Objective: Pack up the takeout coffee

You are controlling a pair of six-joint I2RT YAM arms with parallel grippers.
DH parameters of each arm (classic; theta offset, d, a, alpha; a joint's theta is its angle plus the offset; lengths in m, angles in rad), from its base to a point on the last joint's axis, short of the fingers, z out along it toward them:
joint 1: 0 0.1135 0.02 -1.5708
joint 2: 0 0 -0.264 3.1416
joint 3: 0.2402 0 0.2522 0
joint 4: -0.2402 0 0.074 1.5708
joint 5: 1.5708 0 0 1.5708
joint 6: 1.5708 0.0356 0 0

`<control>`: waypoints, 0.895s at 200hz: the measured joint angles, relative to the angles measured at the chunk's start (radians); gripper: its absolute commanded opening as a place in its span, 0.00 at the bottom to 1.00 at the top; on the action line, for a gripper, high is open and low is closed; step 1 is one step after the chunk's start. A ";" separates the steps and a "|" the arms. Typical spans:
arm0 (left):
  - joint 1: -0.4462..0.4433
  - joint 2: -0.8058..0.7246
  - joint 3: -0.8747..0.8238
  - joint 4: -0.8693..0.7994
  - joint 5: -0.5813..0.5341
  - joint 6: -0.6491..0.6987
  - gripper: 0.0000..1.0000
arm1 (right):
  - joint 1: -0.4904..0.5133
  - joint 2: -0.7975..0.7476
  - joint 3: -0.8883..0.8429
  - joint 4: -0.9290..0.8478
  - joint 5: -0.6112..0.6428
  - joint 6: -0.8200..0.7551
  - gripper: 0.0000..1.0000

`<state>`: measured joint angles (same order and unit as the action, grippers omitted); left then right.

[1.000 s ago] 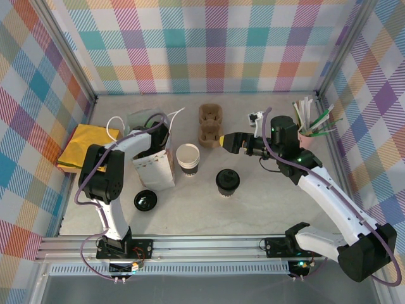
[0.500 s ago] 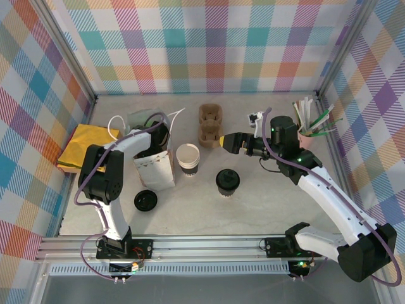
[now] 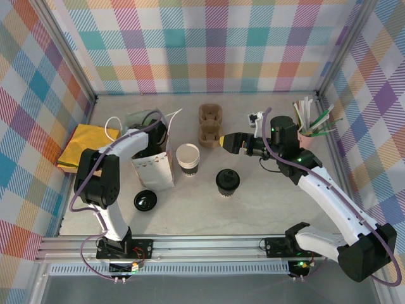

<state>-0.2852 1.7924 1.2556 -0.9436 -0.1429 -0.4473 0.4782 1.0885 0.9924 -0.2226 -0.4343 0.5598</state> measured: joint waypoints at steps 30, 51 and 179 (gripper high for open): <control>0.000 -0.010 0.000 0.000 0.000 -0.001 0.74 | 0.000 -0.003 0.000 0.000 0.000 0.000 0.99; 0.000 -0.013 0.000 -0.001 0.000 -0.001 0.76 | 0.000 -0.003 0.000 0.000 0.000 0.000 0.99; 0.000 -0.042 0.000 -0.023 0.000 -0.001 0.83 | 0.000 -0.003 0.000 0.000 0.000 0.000 0.99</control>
<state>-0.2852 1.7504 1.2556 -0.9668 -0.1425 -0.4484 0.4782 1.0851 0.9924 -0.2226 -0.4347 0.5598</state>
